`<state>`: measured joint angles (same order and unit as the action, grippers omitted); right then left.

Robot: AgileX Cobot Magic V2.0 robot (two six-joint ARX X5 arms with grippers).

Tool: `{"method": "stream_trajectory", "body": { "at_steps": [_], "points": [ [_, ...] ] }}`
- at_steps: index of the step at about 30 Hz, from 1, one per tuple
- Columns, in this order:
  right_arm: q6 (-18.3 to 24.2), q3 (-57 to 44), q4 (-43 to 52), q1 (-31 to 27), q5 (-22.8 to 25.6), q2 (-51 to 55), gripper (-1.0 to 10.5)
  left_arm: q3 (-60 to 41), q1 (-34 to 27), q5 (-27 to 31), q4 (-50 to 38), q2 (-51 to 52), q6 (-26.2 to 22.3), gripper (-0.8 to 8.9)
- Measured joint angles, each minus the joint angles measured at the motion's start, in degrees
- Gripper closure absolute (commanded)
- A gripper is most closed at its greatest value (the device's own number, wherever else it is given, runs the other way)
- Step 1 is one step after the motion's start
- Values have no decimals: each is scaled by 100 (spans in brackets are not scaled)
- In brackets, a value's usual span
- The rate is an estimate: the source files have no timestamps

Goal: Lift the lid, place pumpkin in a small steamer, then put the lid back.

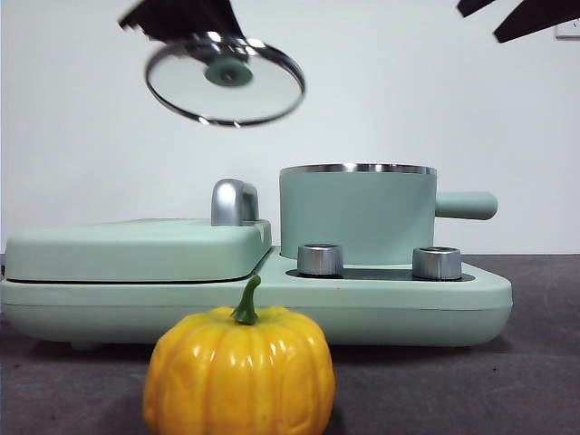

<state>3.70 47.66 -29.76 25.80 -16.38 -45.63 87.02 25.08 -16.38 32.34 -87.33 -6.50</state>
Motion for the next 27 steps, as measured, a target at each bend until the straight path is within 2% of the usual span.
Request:
{"method": "stream_trajectory", "body": {
  "at_steps": [9,22,27],
  "points": [
    [365,0,-9,857,0,-463,642,-321,-295,-2,94,916,-85,803],
    [1139,0,-7,2269,17,-1585,604,-2035,-863,13,94,2579,61,804],
    [1434,0,4,2675,155,-2146,573,-2592,-986,22,140,2914,186,804]
  ]
}}
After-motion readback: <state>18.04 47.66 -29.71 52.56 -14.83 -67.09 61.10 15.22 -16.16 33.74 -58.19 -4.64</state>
